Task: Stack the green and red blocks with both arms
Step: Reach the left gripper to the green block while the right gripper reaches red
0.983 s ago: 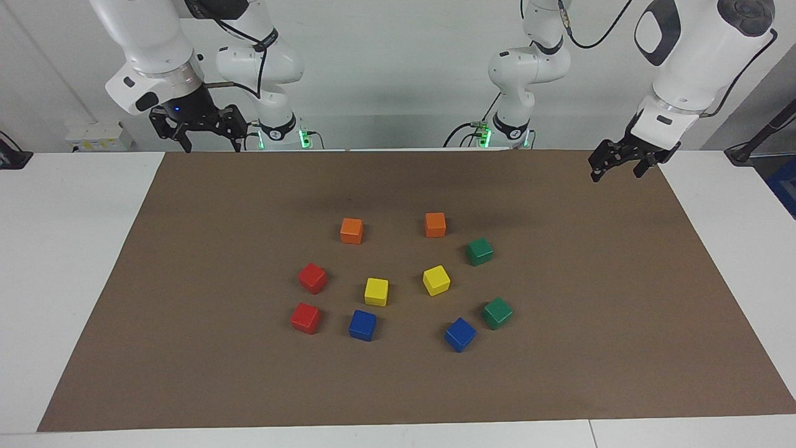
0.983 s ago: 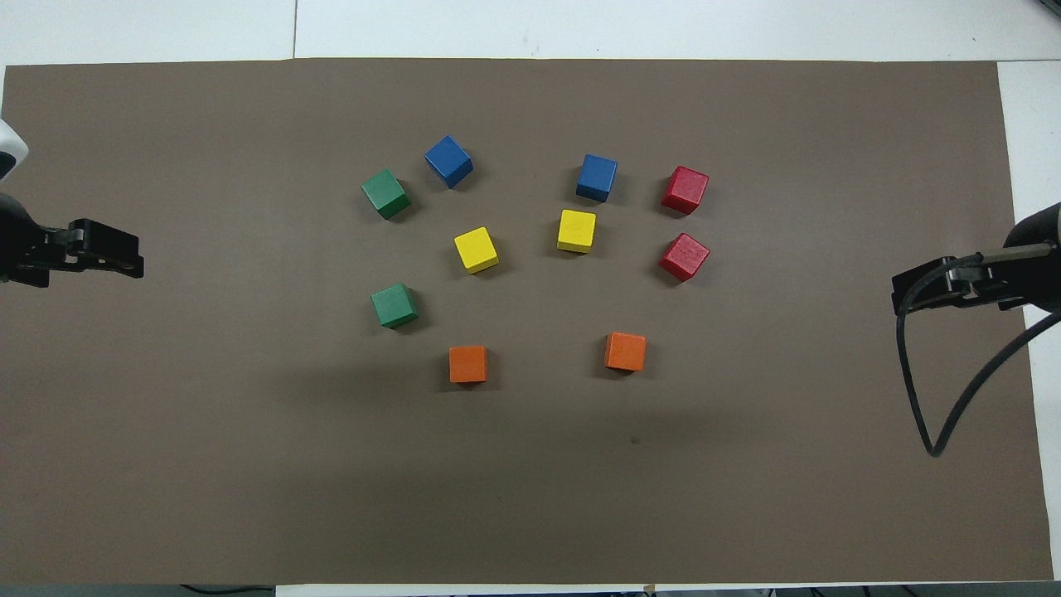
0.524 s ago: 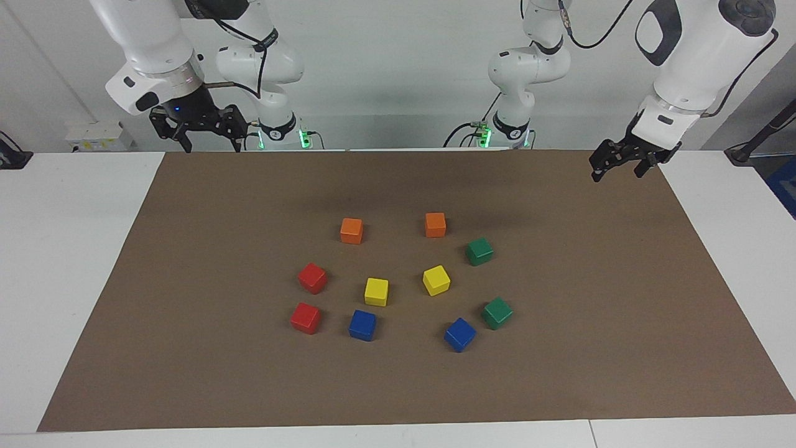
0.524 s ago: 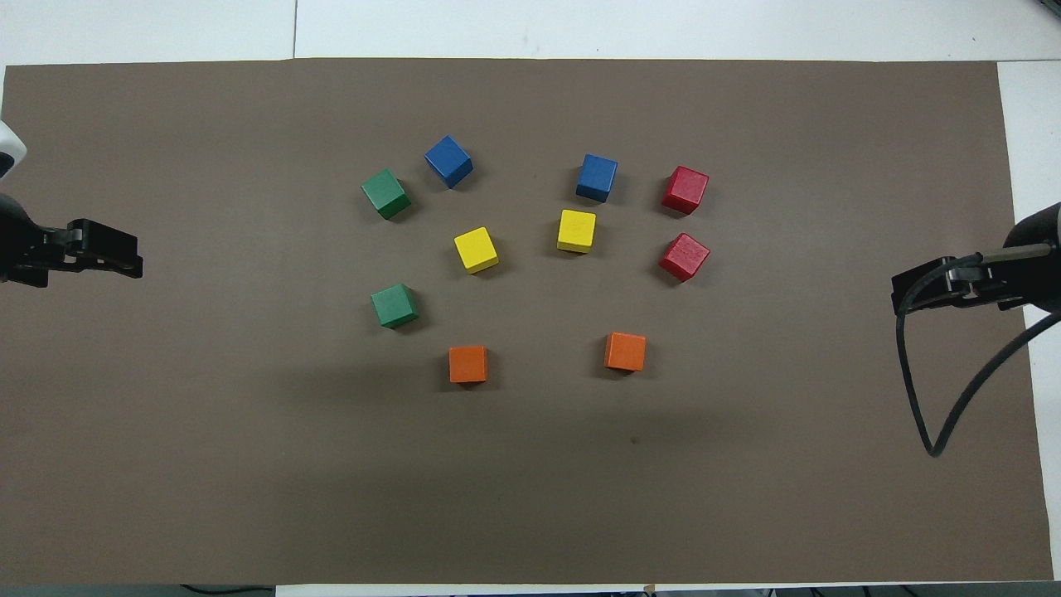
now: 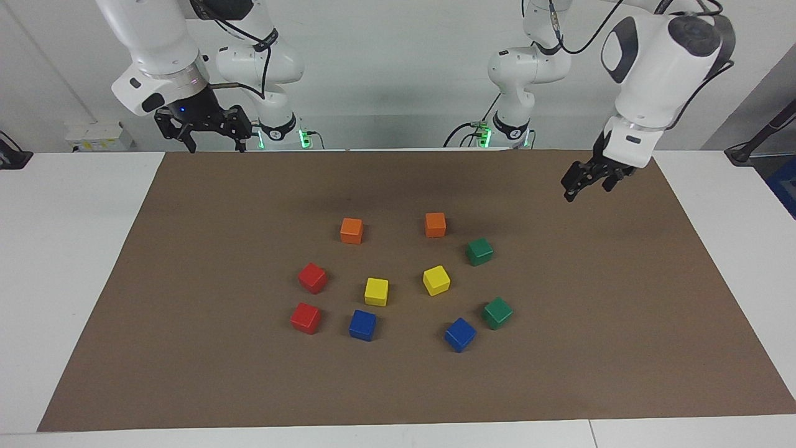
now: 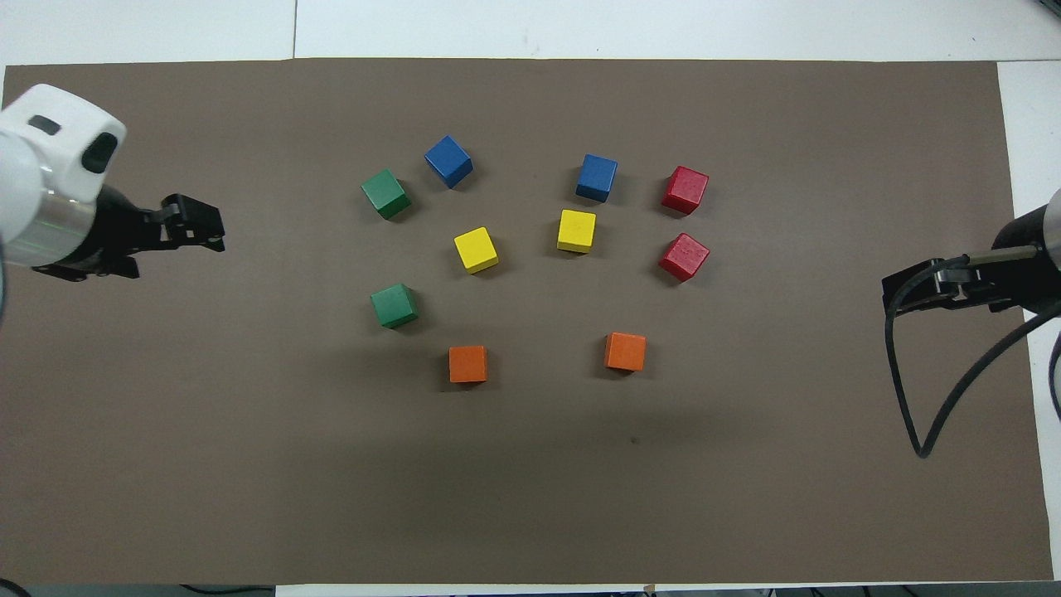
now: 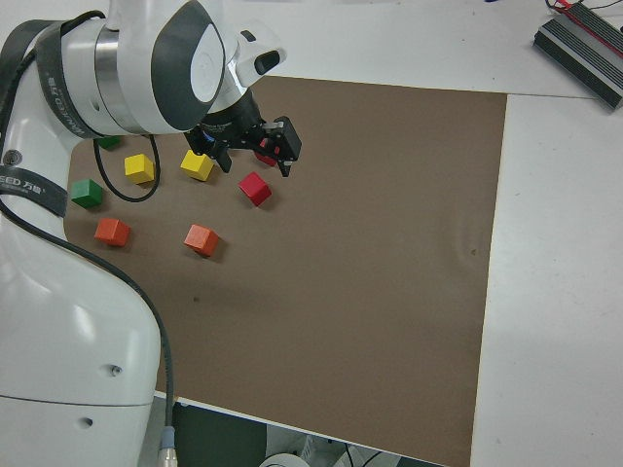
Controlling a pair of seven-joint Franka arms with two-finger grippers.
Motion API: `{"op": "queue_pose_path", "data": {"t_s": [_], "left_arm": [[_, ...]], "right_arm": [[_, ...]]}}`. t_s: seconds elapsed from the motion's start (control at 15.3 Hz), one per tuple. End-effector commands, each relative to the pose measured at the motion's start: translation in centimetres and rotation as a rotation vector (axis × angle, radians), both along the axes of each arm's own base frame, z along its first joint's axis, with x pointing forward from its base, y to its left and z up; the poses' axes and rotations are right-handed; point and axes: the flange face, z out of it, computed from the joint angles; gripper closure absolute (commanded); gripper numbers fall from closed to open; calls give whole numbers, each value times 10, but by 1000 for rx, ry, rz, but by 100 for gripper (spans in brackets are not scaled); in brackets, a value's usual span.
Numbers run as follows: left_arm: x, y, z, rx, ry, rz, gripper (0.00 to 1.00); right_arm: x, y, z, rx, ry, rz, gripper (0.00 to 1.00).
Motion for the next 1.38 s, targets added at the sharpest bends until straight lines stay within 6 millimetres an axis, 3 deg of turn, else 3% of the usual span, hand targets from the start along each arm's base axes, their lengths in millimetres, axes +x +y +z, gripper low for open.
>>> {"op": "queue_pose_path", "data": {"t_s": [0.0,0.26,0.39,0.59,0.92,1.11,1.18,1.24,1.31], "left_arm": [[-1,-34,-64,-18,8,91,0],[-5,-77,-140,-41,-21,153,0],[-2,-114,-171,-45,2,149,0],[1,-134,-203,-46,12,152,0],[-4,-145,-224,-39,11,109,0],[-13,-145,-235,-25,36,80,3],[-17,-151,-236,-21,41,69,10],[-20,-152,-239,-12,58,65,28],[-24,-153,-239,-2,78,63,62]], "right_arm": [[-6,1,0,17,-11,-22,0],[-11,6,-8,8,-22,-90,0],[-22,46,-39,-2,-77,-180,0],[-27,91,-92,18,-111,-349,0],[5,134,-165,25,-120,-664,0],[25,144,-205,39,-132,-778,0],[30,146,-216,42,-133,-793,0],[36,146,-227,44,-131,-799,0],[42,146,-236,49,-134,-808,0]]}}
